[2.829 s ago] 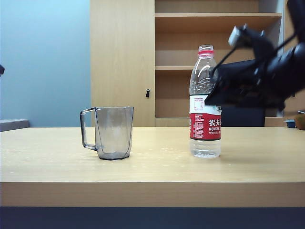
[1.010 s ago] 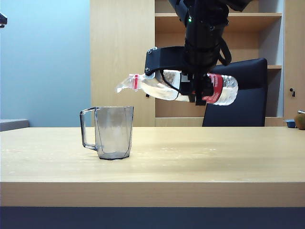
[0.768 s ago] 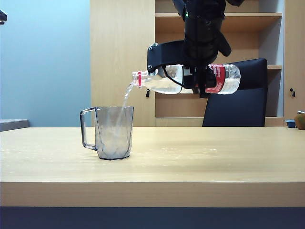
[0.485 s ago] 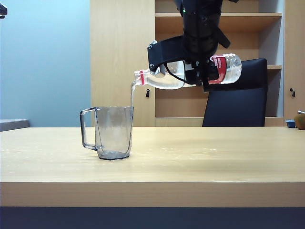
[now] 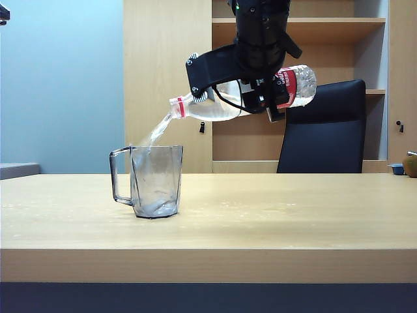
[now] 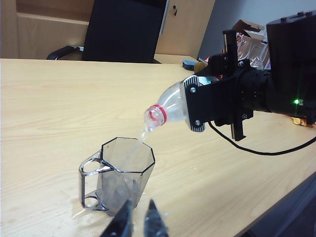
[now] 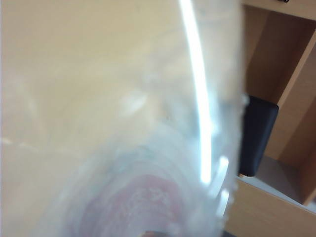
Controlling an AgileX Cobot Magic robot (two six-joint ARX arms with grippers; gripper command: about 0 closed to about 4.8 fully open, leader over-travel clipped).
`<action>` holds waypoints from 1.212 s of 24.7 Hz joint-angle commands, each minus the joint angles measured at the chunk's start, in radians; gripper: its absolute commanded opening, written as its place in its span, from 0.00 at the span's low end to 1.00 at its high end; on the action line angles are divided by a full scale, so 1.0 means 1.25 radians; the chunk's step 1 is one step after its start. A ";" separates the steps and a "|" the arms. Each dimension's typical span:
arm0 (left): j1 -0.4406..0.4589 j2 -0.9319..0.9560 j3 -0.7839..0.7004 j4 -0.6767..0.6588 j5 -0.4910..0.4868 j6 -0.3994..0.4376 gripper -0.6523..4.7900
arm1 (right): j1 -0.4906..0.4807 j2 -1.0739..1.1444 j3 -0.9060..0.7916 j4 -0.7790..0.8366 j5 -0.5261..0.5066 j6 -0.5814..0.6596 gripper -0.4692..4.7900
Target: Pick up the mineral water bottle on the table and pour water into the mug until it's half full.
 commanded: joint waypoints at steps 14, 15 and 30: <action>0.000 -0.001 0.003 0.007 0.003 0.001 0.18 | -0.001 -0.007 0.006 0.031 0.010 -0.023 0.54; 0.000 -0.001 0.003 0.007 0.003 0.001 0.18 | -0.001 -0.007 0.006 0.031 0.010 -0.023 0.54; 0.000 0.000 0.003 0.008 0.004 0.001 0.18 | -0.016 -0.007 0.002 0.025 -0.235 0.780 0.53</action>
